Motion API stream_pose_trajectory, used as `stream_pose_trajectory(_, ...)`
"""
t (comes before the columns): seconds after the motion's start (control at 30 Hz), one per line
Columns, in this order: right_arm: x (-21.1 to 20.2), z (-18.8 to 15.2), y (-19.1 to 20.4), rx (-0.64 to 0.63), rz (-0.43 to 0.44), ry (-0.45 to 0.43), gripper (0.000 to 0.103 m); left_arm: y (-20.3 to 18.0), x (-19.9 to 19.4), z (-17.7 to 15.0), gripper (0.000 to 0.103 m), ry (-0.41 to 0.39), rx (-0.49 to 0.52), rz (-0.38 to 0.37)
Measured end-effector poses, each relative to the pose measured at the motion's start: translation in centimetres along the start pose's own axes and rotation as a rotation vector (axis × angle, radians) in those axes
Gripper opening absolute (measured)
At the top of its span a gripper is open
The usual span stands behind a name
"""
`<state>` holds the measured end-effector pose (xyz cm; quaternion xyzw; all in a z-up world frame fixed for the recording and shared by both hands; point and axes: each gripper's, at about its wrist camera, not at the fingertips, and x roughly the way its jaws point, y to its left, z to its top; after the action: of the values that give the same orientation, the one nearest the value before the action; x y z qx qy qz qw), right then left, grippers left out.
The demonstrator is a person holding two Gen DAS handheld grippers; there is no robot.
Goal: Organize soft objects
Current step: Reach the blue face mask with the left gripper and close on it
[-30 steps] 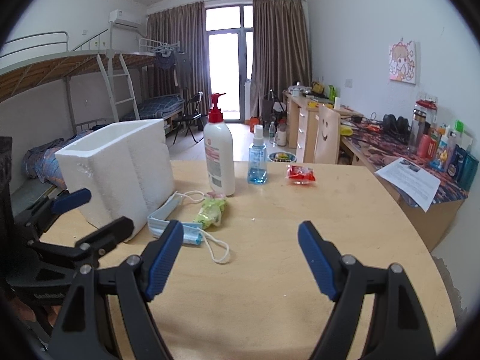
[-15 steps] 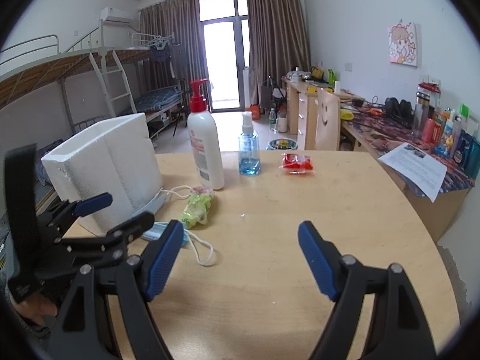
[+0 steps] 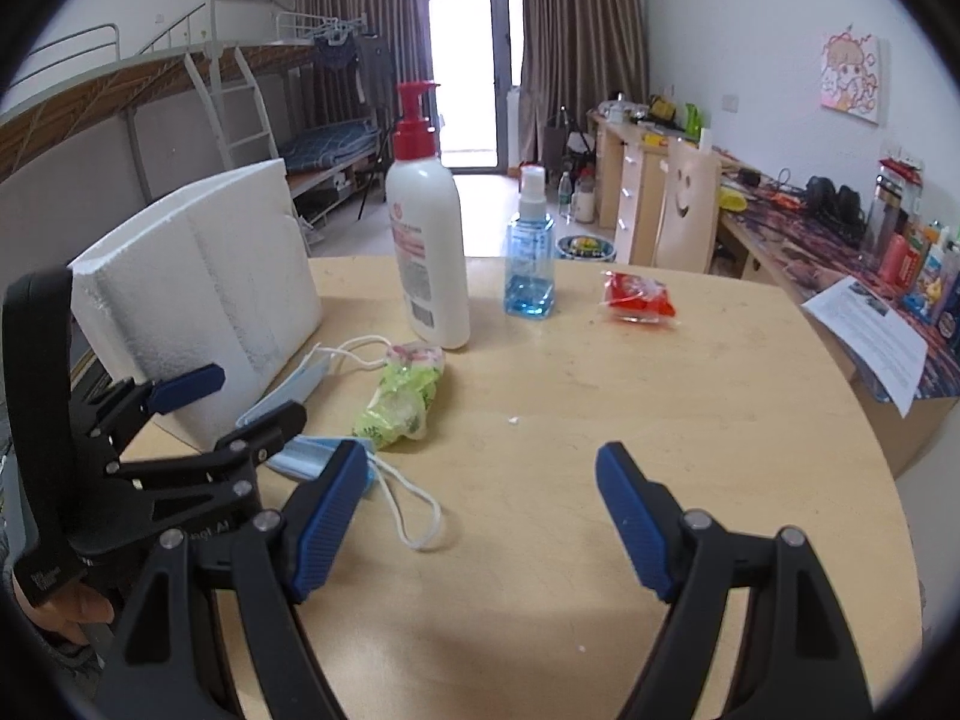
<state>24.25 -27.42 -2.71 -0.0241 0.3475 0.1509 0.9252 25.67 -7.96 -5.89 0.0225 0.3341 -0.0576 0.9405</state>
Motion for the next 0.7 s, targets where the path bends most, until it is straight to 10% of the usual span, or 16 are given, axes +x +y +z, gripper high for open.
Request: stream_pose_trajectory(0.7,5.3,1.8,1.8,-0.058,0.05,0.116,0.082,1.5,2.1,-0.9,0.026,0.156,-0.048,-0.067)
